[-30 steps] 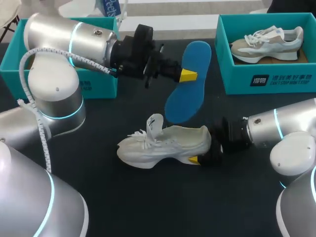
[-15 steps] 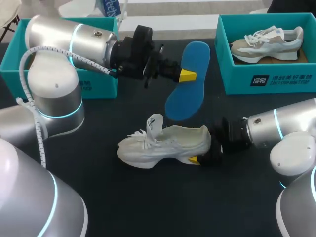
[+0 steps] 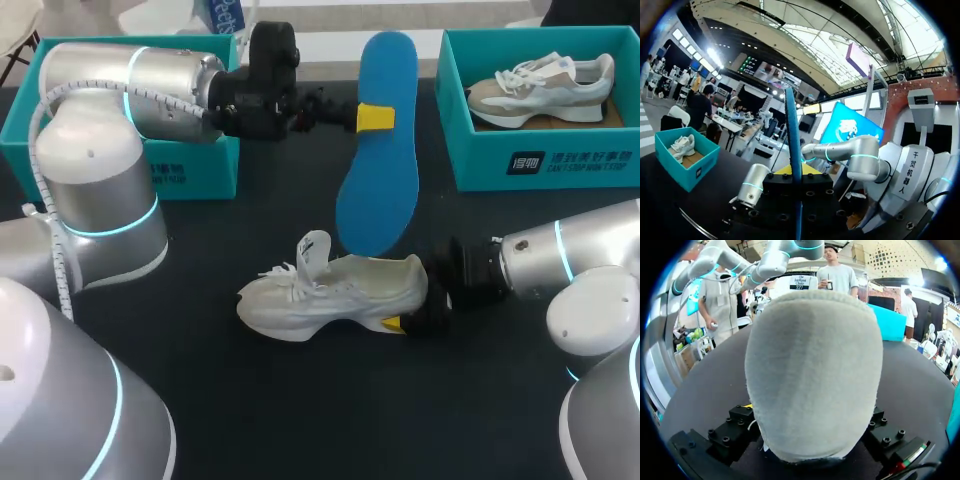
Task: Take the shoe out of the shoebox, open the shoe tongue, remove and reinsert the insole, then place the shoe into the shoebox
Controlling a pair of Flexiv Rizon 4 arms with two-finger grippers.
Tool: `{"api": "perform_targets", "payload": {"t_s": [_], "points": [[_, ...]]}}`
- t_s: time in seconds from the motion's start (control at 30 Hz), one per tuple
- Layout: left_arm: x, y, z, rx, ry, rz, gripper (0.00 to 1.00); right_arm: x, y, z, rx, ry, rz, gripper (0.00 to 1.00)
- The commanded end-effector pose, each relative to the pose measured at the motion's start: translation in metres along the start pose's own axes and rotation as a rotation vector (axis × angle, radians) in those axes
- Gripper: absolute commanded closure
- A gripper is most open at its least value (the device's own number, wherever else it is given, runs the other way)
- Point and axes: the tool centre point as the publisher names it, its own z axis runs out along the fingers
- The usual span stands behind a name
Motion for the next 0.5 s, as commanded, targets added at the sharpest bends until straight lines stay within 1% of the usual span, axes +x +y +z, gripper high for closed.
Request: {"api": "perform_targets", "payload": {"t_s": [0.03, 0.1, 0.13, 0.2, 0.27, 0.37, 0.4, 0.5], "points": [[0.012, -0.006, -0.006, -0.035, 0.014, -0.196, 1.0, 0.001, -0.003, 0.01, 0.003, -0.001, 0.0, 1.0], [0.018, -0.008, -0.007, -0.027, 0.03, -0.255, 1.0, 0.001, -0.003, 0.01, 0.003, -0.001, 0.0, 1.0], [0.021, -0.008, -0.006, -0.038, 0.036, -0.293, 1.0, 0.001, -0.003, 0.01, 0.003, -0.001, 0.0, 1.0], [0.029, -0.011, -0.006, -0.014, 0.054, -0.373, 1.0, 0.001, -0.003, 0.01, 0.003, -0.001, 0.0, 1.0], [0.034, -0.014, -0.007, -0.006, 0.066, -0.422, 1.0, 0.001, -0.003, 0.01, 0.003, -0.001, 0.0, 1.0], [0.039, -0.018, -0.008, 0.058, 0.115, -0.515, 1.0, 0.001, -0.003, 0.01, 0.003, -0.001, 0.0, 1.0], [0.04, -0.019, -0.006, 0.103, 0.167, -0.544, 1.0, 0.001, -0.003, 0.01, 0.003, -0.001, 0.0, 1.0], [0.04, -0.019, -0.006, 0.103, 0.167, -0.544, 1.0, 0.001, -0.003, 0.01, 0.003, -0.001, 0.0, 1.0]]}}
